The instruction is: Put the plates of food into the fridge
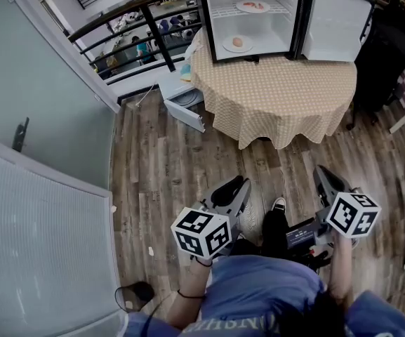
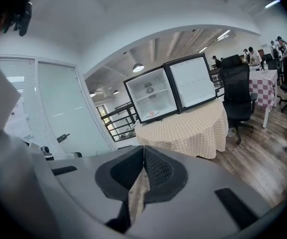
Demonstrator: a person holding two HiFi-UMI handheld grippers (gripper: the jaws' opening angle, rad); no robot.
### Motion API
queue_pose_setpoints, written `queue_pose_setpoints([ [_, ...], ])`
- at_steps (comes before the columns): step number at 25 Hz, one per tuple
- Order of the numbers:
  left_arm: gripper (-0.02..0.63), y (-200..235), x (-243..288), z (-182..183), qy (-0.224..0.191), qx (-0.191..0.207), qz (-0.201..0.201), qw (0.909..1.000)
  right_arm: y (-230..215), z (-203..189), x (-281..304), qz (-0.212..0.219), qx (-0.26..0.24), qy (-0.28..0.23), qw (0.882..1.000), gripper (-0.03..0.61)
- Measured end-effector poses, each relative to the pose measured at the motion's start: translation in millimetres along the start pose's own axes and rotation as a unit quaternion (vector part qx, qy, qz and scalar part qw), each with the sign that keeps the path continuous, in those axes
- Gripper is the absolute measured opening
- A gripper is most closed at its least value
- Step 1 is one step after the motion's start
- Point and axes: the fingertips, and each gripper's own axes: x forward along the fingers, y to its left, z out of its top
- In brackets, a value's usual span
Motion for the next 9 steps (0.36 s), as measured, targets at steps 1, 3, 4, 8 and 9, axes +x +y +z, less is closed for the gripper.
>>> queue_pose_setpoints([
  [1,0.074,0.6,-0.4,-0.7,0.0,0.0,0.0,1.0,-1.4,-1.0,-0.3,-0.002,0.002,0.001,1.0,0.018],
  [3,0.075,1.7,-0.9,-0.6,0.001,-0.001,0.001,1.0,-2.1,-1.8,0.1,-0.004,0.005,0.003,1.0,0.018],
  [4,0.075,2.5,-1.1,0.1,0.001,-0.001,0.002,1.0,-1.1,-1.4,0.7,-0.005,0.006,0.005,1.0,0.018],
  [8,0.075,7.1,-0.6,2.7,0.002,-0.003,0.004,1.0,4.6,1.0,5.0,-0.006,0.009,0.011,1.0,0.018],
  [9,0.074,8.4,-0.2,3.1,0.002,-0.003,0.004,1.0,4.5,1.2,6.7,-0.005,0.008,0.011,1.0,0.018],
])
